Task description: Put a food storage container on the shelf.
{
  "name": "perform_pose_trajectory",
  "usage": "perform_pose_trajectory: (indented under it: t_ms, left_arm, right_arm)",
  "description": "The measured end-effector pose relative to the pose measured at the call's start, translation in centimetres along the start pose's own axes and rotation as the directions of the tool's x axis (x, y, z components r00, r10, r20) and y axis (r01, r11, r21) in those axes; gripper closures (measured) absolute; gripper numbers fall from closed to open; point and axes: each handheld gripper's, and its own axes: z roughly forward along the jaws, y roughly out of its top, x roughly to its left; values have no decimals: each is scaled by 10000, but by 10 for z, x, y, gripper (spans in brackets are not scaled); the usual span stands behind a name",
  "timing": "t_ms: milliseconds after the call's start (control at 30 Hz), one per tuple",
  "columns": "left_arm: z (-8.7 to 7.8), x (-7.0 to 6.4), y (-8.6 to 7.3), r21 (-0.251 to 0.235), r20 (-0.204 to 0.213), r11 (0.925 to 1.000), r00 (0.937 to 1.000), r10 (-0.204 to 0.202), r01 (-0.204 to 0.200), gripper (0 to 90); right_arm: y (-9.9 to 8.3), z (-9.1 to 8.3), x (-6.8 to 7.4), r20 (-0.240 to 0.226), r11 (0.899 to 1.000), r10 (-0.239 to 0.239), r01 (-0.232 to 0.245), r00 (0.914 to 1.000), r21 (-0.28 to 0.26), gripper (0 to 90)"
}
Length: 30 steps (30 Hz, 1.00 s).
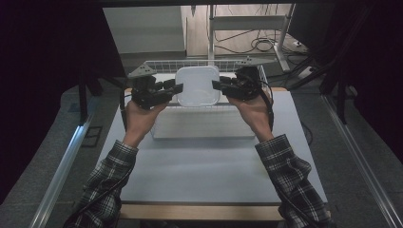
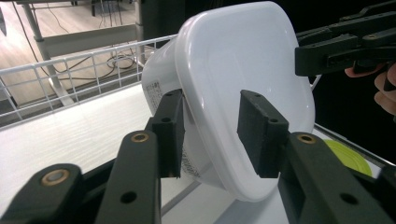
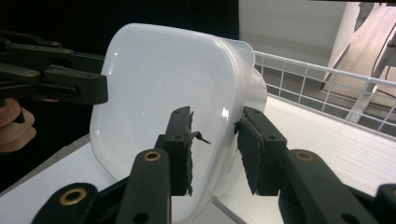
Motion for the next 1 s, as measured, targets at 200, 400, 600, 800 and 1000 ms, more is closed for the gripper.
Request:
perform_pose_trajectory:
  t_ms: [200, 400, 600, 800, 1000]
  left_arm:
    - [8, 2, -1, -65, -76, 10000, 10000, -17, 17, 544]
    - [13, 6, 1, 81, -96, 9999, 9999, -60, 60, 491]
    - [18, 13, 1, 177, -107, 9995, 9996, -258, 260, 444]
    - [24, 16, 2, 88, -235, 9989, 9987, -462, 464, 417]
    - [29, 19, 5, -40, -585, 9984, 9967, -566, 564, 407]
  right_arm:
    - [-1, 7, -3, 96, 10000, 0, -1, 10000, 60, 573]
    - [-1, 13, -6, 71, 9998, 63, -65, 10000, 199, 520]
    - [-1, 18, -9, 58, 9993, 301, -302, 9995, 214, 461]
    - [-1, 23, -11, 583, 9998, 155, -160, 9982, 85, 438]
    - [1, 29, -11, 1057, 10000, 24, -27, 9944, 24, 453]
